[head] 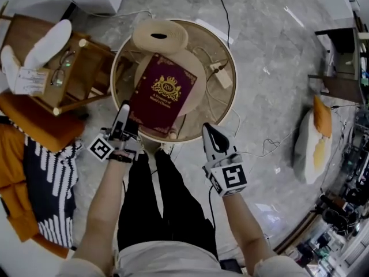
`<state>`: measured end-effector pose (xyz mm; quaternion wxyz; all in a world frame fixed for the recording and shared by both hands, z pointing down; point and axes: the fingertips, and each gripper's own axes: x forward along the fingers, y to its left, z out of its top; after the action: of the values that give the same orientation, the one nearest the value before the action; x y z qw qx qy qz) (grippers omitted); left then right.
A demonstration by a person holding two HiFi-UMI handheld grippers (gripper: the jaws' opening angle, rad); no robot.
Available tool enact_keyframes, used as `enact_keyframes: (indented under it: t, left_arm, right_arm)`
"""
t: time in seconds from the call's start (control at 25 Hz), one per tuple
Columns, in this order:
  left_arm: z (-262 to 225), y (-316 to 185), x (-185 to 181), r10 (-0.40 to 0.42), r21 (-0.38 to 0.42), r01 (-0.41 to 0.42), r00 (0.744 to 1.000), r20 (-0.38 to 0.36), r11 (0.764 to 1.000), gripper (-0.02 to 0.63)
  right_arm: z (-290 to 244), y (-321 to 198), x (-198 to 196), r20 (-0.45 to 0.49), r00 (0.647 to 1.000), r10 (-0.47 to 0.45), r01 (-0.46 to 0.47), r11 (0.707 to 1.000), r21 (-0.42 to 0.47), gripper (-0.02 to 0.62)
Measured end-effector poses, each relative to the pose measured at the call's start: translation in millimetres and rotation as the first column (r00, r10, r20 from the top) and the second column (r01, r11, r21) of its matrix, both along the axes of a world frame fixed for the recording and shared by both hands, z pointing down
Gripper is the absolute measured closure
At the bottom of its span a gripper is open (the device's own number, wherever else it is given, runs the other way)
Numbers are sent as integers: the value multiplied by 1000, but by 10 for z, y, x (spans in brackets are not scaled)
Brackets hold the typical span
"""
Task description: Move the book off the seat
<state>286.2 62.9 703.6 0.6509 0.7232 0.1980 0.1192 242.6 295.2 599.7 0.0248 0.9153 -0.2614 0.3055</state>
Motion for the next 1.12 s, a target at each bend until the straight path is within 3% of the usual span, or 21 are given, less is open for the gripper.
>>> enact_keyframes:
  t: [0.32,0.6,0.88,1.12]
  left_arm:
    - [505,56,-11,-18,10,18,999,38,1000,396]
    - [803,97,-16,-64,35,61,993,95,998,397]
    - [1058,136,-131,-30,136,11,989,143,991,396]
    - [1213,150,-207,-3,153,-24,985,171,988,402]
  right_arm:
    - [435,-65,-1,25,999,-22,22,1000,19,574]
    - [478,14,21,41,999,-27,26,1000,9,574]
    - [574,23,15,49,999,-17,16,1000,15,574]
    - [645,46,18,50,999,-4,3,1000,23,574]
